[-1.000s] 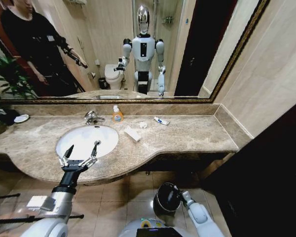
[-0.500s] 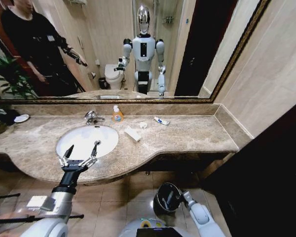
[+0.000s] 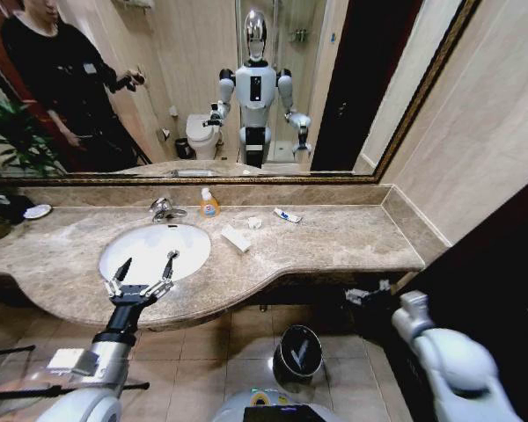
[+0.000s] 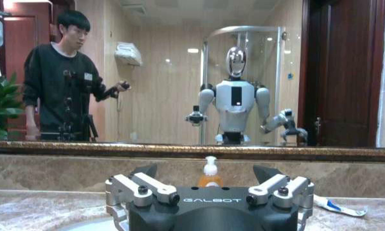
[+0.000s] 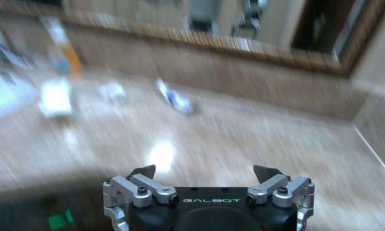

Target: Pick up the trash from the sink and place it in the trash bin.

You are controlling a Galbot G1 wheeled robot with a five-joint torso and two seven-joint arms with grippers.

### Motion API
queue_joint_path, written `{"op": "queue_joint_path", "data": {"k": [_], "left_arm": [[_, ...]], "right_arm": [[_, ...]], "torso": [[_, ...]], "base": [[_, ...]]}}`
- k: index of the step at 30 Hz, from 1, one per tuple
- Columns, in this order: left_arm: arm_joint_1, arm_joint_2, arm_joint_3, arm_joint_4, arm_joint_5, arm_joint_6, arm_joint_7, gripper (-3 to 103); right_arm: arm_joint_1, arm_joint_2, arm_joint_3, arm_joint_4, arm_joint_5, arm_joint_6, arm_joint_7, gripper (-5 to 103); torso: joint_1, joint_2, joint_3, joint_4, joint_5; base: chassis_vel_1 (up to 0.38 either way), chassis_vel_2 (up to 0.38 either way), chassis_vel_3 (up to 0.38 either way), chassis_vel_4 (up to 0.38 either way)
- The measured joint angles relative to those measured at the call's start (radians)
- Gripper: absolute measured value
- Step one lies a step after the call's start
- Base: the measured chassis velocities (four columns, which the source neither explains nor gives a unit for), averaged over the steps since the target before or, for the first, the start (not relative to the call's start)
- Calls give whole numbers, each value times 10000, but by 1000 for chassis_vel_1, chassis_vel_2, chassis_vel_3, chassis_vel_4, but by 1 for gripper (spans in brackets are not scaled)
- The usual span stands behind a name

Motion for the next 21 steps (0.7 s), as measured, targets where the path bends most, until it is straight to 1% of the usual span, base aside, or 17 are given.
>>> {"op": "queue_joint_path", "data": {"k": [2,3,4,5,8,9,10,11,12,13,14,15,17,18,19,20,21], "left_arm": [[0,0,0,0,0,0,3,100],[0,0,0,0,0,0,3,100],[0,-1,0,0,0,0,2,100],[0,-1,0,0,0,0,1,100],[0,0,0,0,0,0,-1,100],[0,0,0,0,0,1,-2,100],[0,0,0,0,0,0,0,100],[0,0,0,0,0,0,0,100],[0,0,0,1,0,0,-3,100],[0,0,-1,0,0,0,-3,100],[0,0,0,0,0,1,-2,100],[0,0,0,0,0,1,-2,100],[0,0,0,0,0,1,-1,100],[0,0,0,0,0,1,-1,100],[1,0,0,1,0,1,-3,100],[1,0,0,1,0,1,-3,100],[0,0,0,1,0,0,-3,100]], "right_arm": [[1294,-228,-1418,-495,616,-53,685,100],[1294,-228,-1418,-495,616,-53,685,100],[1989,-300,-2092,-1029,857,-54,941,100],[3323,-400,-3188,-2170,1475,48,1637,100],[4002,-420,-3734,-2840,1724,203,1968,100],[4818,-399,-4384,-3771,1869,432,2186,100],[5590,-327,-4930,-4733,1756,745,2228,100],[5590,-327,-4930,-4733,1756,745,2228,100],[6545,-201,-5499,-5950,1416,1211,2111,100],[7110,-91,-5777,-6659,1185,1402,2012,100],[8267,203,-6223,-8198,789,1793,1838,100],[8267,203,-6223,-8198,789,1793,1838,100],[9305,534,-6562,-9947,251,2405,1693,100],[9305,534,-6562,-9947,251,2405,1693,100],[9874,684,-6707,-10825,-11,2587,1573,100],[9874,684,-6707,-10825,-11,2587,1573,100],[10385,796,-6877,-11443,-171,2616,1488,100]], "torso": [[1,0,1,3,2],[1,0,1,3,2],[2,-1,2,3,6],[4,-2,2,4,6],[5,-2,3,7,4],[5,-2,3,6,3],[6,-2,4,6,4],[6,-2,4,6,4],[6,-3,4,5,3],[6,-2,4,5,2],[5,-2,4,5,2],[5,-2,4,5,2],[6,-3,4,6,2],[6,-3,4,6,2],[7,-4,6,6,3],[7,-4,6,6,3],[8,-3,5,4,2]], "base": [[0,0,0,0],[0,0,0,0],[0,0,0,0],[0,0,0,0],[0,0,0,0],[0,0,0,0],[0,0,0,0],[0,0,0,0],[0,0,0,0],[0,0,0,0],[0,0,0,0],[0,0,0,0],[0,0,0,0],[0,0,0,0],[0,0,0,0],[0,0,0,0],[0,0,0,0]]}}
